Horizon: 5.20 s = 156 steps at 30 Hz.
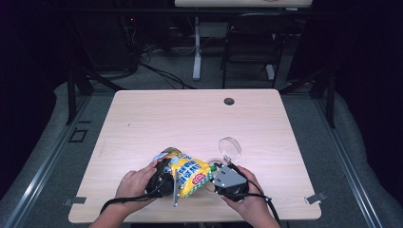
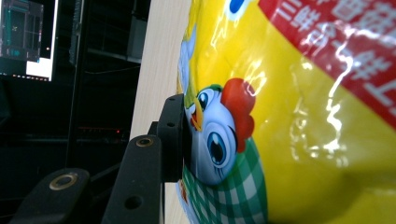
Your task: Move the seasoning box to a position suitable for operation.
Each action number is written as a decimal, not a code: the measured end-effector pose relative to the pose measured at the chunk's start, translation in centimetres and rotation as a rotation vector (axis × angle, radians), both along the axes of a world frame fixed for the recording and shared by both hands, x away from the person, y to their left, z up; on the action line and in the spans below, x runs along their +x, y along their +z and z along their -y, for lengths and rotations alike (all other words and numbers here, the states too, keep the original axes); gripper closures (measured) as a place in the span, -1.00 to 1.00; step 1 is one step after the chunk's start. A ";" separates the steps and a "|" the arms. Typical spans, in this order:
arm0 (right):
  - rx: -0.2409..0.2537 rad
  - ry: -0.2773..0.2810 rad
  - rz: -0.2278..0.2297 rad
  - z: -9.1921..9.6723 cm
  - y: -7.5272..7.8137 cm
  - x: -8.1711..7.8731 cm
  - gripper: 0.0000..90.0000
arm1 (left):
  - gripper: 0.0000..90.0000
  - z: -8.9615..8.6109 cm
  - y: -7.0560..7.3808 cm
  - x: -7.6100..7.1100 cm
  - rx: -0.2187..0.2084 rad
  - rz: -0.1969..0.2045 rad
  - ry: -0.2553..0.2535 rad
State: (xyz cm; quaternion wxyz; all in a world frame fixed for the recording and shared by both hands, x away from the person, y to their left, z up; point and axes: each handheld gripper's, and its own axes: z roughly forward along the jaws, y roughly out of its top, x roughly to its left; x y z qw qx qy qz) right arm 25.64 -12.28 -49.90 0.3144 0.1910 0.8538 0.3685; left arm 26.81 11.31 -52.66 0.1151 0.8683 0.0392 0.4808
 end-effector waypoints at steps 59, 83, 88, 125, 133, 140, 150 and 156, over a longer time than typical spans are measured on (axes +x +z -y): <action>-0.038 0.000 0.012 -0.8 -1.2 1.8 0.34 | 0.47 1.0 0.5 0.2 0.110 0.068 -0.037; -0.041 0.020 0.034 -1.4 -0.5 0.7 0.55 | 0.47 0.8 1.1 -0.2 0.111 0.074 -0.054; -0.046 0.015 0.040 -1.5 -0.4 0.5 0.57 | 0.47 0.9 1.2 -0.2 0.126 0.084 -0.054; 0.001 -0.009 0.050 -1.5 -0.7 -0.5 0.60 | 0.48 2.0 2.4 -0.8 0.274 0.155 -0.071; 0.006 -0.012 0.050 -1.4 -0.8 -0.5 0.61 | 0.48 2.3 2.4 -0.9 0.295 0.188 -0.076; 0.013 -0.016 0.048 -1.4 -0.8 -0.5 0.61 | 0.48 2.4 2.3 -0.9 0.300 0.216 -0.085; 0.039 -0.019 0.043 -1.3 -0.9 -0.4 0.61 | 0.48 2.7 2.7 -1.0 0.343 0.219 -0.083; 0.044 -0.018 0.041 -1.2 -0.9 -0.4 0.61 | 0.48 2.7 2.9 -1.0 0.356 0.226 -0.087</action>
